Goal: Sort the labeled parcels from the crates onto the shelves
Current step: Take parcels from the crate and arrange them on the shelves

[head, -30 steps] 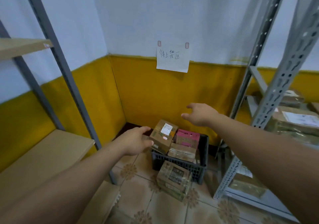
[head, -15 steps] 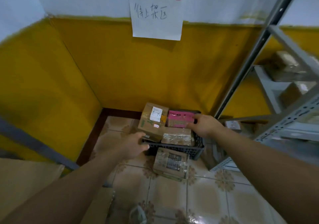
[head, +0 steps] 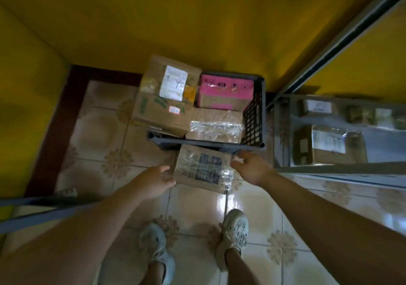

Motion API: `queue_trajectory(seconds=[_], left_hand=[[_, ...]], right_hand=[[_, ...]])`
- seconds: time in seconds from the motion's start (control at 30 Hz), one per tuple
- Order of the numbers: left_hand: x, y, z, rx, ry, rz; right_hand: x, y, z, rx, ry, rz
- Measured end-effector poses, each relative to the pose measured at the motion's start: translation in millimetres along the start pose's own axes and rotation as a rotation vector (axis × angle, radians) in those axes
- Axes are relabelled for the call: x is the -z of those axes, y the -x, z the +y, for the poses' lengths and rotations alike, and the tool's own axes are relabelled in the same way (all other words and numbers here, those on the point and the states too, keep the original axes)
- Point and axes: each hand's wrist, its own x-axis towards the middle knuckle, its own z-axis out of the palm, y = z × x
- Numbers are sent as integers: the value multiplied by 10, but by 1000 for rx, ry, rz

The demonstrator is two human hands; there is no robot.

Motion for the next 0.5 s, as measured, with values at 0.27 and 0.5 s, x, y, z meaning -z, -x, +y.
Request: queue_trajectory(seconds=[0.27,0.5], left_hand=[[-876,-1597,-434,81,161,71],[-1300,-2147,-492,93,495,180]], right_hand=[[-929,-1684,663,-136,-215,50],[-1551,-2276,844,-195,-447,8]])
